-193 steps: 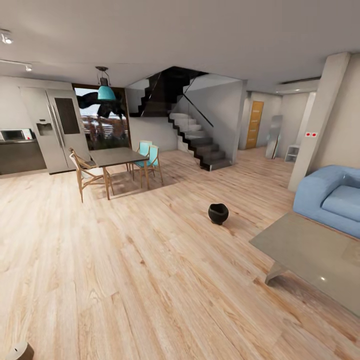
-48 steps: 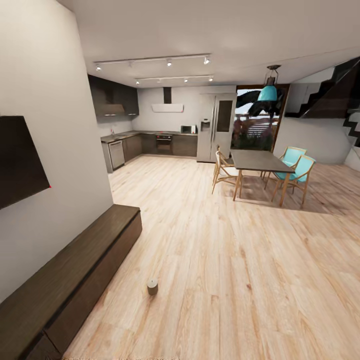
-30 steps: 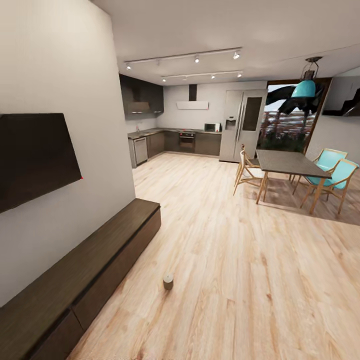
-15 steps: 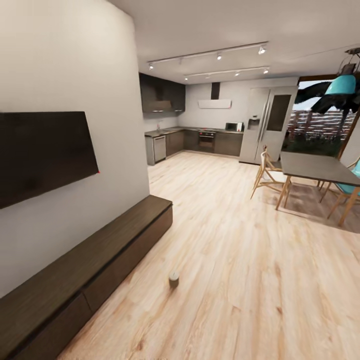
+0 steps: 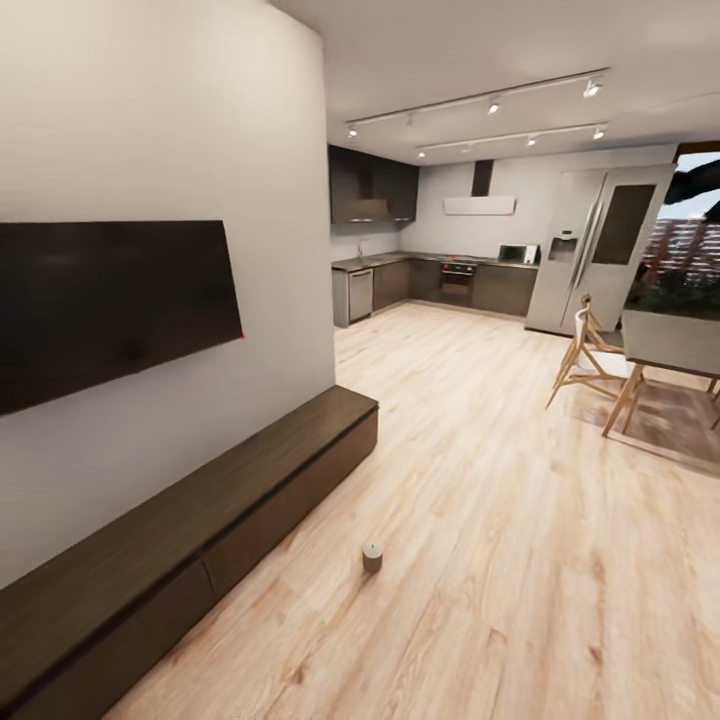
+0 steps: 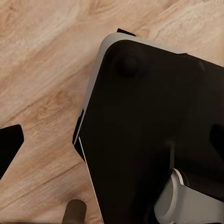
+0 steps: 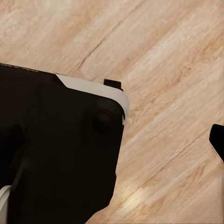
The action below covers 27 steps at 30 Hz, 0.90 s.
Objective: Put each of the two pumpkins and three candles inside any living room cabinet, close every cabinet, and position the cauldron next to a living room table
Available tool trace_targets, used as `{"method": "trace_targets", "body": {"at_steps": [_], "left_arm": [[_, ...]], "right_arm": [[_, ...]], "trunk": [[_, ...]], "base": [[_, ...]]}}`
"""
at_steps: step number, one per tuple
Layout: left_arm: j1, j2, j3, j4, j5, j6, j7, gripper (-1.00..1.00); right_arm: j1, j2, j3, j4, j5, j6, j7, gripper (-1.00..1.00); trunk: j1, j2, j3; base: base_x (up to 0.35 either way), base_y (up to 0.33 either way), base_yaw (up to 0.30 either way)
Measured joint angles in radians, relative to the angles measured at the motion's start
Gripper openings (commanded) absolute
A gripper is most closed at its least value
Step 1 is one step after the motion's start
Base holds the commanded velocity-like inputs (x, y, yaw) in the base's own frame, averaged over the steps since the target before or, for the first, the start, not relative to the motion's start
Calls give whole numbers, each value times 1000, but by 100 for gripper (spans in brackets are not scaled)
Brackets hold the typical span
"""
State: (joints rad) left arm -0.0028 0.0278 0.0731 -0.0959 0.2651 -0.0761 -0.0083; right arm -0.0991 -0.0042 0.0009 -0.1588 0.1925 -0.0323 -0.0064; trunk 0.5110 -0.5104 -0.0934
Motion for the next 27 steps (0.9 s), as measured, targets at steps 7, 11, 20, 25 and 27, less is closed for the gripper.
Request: {"method": "trace_targets", "body": {"at_steps": [7, 11, 20, 25, 27], "left_arm": [[0, 1, 4, 3, 4, -2, 0, 100], [0, 1, 13, 5, 21, -2, 0, 100], [0, -1, 19, 9, 48, -4, 1, 100], [0, -3, 19, 10, 48, -4, 3, 100], [0, -3, 19, 10, 48, -4, 4, 100]], "right_arm": [[0, 2, 1, 0, 2, 4, -2, 100], [0, 2, 2, 0, 3, 4, -2, 100], [0, 3, 4, 0, 4, 3, -2, 100], [0, 3, 5, 0, 5, 4, -2, 100], [0, 3, 5, 0, 5, 4, -3, 100]], "trunk": [[0, 0, -2], [0, 0, -4], [0, 0, -7], [0, 0, -7], [0, 0, -7]], "base": [[0, 0, 289], [0, 0, 289], [0, 0, 290], [0, 0, 290], [0, 0, 290]]}}
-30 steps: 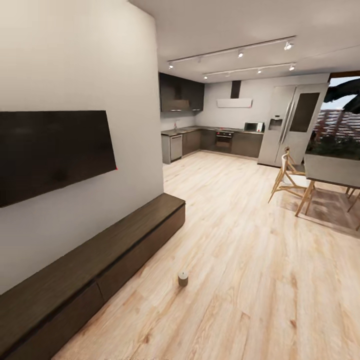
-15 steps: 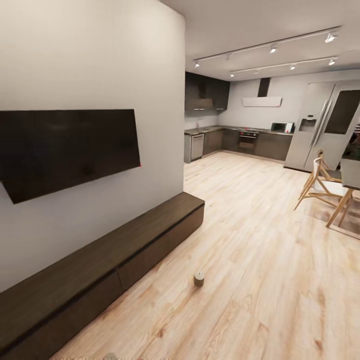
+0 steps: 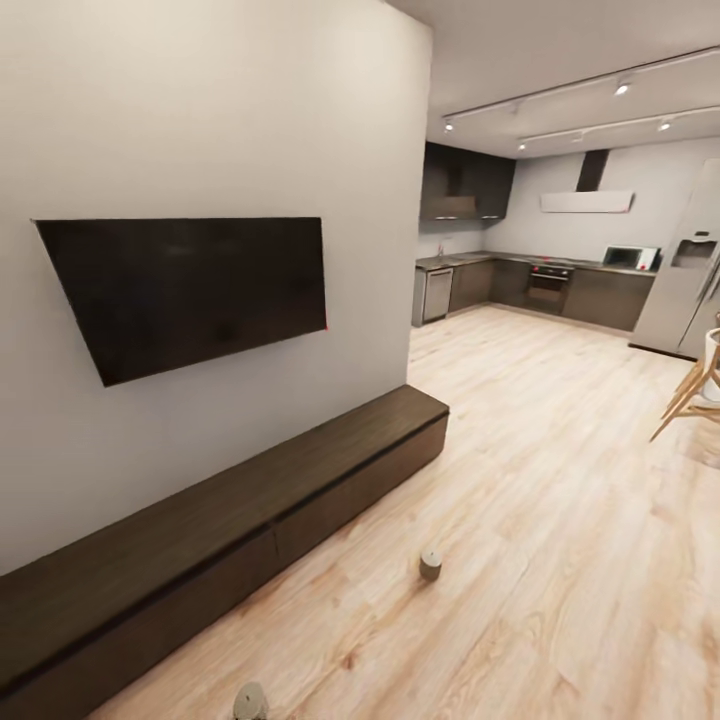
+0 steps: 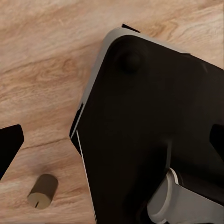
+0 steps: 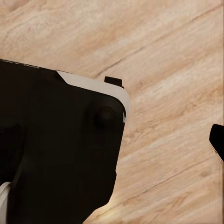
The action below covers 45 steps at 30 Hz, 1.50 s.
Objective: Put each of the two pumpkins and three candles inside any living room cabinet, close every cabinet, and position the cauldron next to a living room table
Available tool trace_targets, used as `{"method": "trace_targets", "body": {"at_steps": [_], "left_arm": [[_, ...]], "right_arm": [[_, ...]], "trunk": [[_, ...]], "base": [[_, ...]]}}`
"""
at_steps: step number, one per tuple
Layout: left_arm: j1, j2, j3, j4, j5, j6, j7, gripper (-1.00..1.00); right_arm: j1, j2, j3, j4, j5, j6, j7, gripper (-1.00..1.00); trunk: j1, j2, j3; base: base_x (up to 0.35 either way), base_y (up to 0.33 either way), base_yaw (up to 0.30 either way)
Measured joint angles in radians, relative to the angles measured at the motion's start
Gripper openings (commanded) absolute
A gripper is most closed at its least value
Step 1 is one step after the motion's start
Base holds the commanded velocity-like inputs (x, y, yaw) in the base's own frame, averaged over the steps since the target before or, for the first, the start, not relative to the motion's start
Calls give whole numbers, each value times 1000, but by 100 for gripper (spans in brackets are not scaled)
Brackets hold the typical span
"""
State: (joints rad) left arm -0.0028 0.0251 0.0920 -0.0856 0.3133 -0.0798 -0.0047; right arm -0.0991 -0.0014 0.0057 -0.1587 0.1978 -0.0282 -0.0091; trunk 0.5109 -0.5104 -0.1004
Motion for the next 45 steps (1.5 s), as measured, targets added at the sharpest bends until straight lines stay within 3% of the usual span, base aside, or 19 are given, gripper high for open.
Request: {"method": "trace_targets", "body": {"at_steps": [45], "left_arm": [[0, 0, 0, 2, 2, 0, 3, 100]], "right_arm": [[0, 0, -1, 0, -1, 0, -1, 100]], "trunk": [[0, 0, -4]], "base": [[0, 0, 256]]}}
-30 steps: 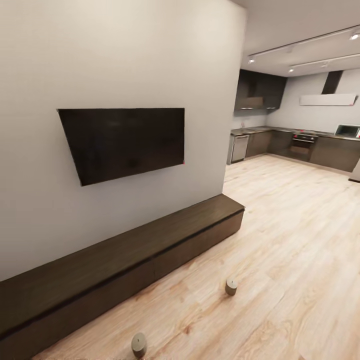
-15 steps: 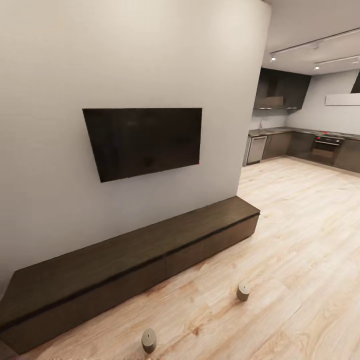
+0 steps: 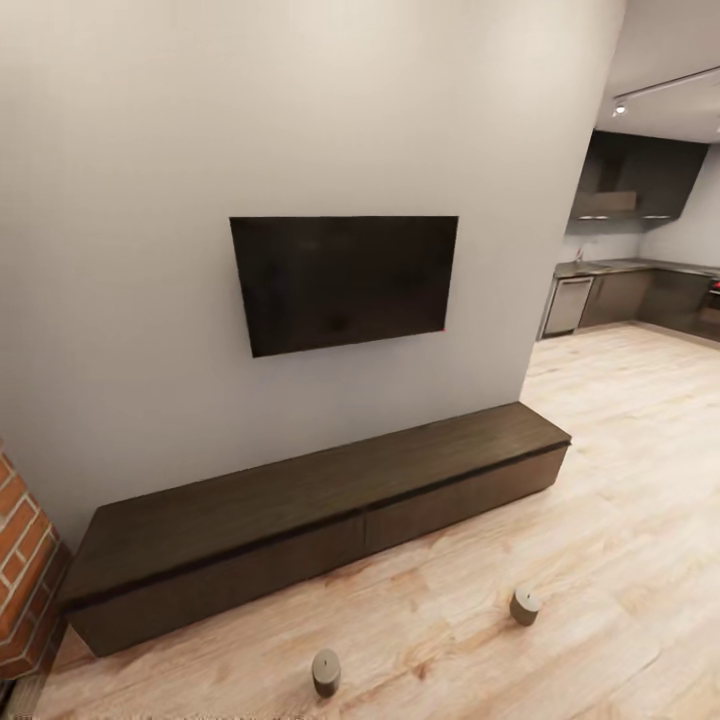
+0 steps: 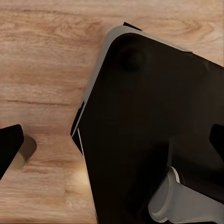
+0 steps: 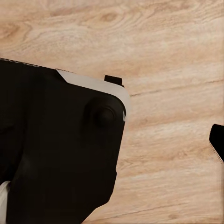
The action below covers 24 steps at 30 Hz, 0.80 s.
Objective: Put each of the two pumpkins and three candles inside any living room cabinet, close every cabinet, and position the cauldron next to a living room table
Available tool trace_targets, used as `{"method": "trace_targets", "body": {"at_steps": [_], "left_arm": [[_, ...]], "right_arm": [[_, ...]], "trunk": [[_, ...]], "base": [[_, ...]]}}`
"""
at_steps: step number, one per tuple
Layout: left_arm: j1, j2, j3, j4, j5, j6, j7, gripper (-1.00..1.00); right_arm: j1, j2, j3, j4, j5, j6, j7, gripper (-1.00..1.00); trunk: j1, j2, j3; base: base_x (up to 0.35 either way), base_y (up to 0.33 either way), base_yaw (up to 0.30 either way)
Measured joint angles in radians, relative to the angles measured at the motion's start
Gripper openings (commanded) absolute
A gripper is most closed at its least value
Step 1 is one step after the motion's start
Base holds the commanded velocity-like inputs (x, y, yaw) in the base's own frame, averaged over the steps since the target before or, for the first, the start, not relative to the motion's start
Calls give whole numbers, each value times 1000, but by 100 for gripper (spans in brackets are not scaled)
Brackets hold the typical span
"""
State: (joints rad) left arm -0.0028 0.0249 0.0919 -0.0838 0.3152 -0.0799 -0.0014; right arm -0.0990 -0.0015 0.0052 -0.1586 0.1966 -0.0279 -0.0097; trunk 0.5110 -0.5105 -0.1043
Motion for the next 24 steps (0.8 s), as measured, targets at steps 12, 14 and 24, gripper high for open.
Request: {"method": "trace_targets", "body": {"at_steps": [12, 14, 24], "left_arm": [[0, 0, 0, 0, 0, 0, 0, 100], [0, 0, 0, 0, 0, 0, 0, 100], [0, 0, 0, 0, 0, 0, 0, 100]], "right_arm": [[0, 0, 1, 0, 0, 0, 0, 100], [0, 0, 1, 0, 0, 0, 0, 100], [0, 0, 1, 0, 0, 0, 0, 100]], "trunk": [[0, 0, 0], [0, 0, 0], [0, 0, 0]], "base": [[0, 0, 292], [0, 0, 292], [0, 0, 293]]}}
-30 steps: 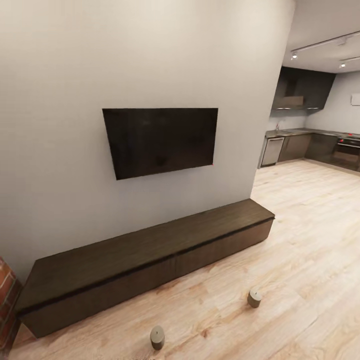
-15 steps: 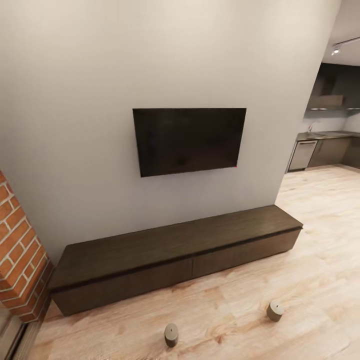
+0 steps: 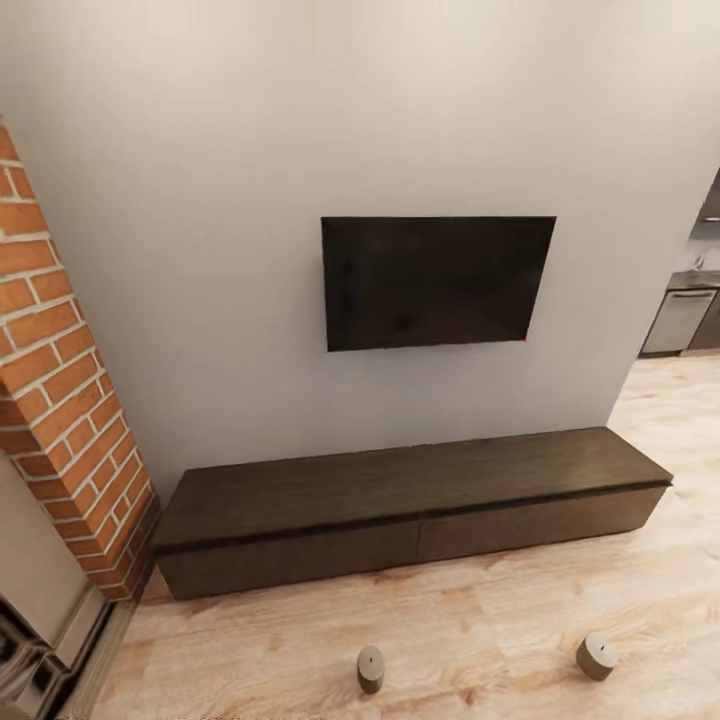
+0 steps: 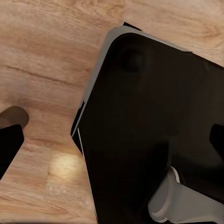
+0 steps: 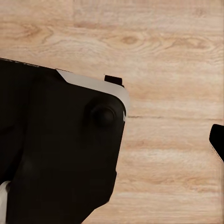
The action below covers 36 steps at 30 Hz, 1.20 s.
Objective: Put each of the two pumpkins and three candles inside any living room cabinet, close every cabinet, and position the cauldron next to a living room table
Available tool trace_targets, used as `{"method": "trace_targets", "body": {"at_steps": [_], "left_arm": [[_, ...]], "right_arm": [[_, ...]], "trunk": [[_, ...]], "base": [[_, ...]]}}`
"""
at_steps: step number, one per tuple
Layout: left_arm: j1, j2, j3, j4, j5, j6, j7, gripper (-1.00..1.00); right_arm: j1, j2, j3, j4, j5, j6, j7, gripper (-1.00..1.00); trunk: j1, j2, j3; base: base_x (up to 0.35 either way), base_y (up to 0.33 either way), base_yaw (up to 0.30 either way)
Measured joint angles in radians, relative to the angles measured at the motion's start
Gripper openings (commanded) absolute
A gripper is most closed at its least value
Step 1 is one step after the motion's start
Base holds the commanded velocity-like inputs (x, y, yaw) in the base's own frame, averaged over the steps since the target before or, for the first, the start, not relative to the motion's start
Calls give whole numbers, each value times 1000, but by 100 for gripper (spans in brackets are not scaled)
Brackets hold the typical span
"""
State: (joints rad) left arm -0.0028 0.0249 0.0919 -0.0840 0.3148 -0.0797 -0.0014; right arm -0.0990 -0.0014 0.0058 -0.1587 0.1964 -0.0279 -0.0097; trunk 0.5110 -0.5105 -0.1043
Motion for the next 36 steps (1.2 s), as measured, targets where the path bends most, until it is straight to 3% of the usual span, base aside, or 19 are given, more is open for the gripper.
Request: {"method": "trace_targets", "body": {"at_steps": [12, 36], "left_arm": [[0, 0, 0, 0, 0, 1, 0, 100], [0, 0, 1, -2, -1, 3, -9, 100]], "right_arm": [[0, 0, -1, 0, 0, 0, 0, 100], [0, 0, -2, 0, 0, -1, 2, 100]], "trunk": [[0, 0, 0], [0, 0, 0]], "base": [[2, -8, 254], [41, -48, 12]]}}
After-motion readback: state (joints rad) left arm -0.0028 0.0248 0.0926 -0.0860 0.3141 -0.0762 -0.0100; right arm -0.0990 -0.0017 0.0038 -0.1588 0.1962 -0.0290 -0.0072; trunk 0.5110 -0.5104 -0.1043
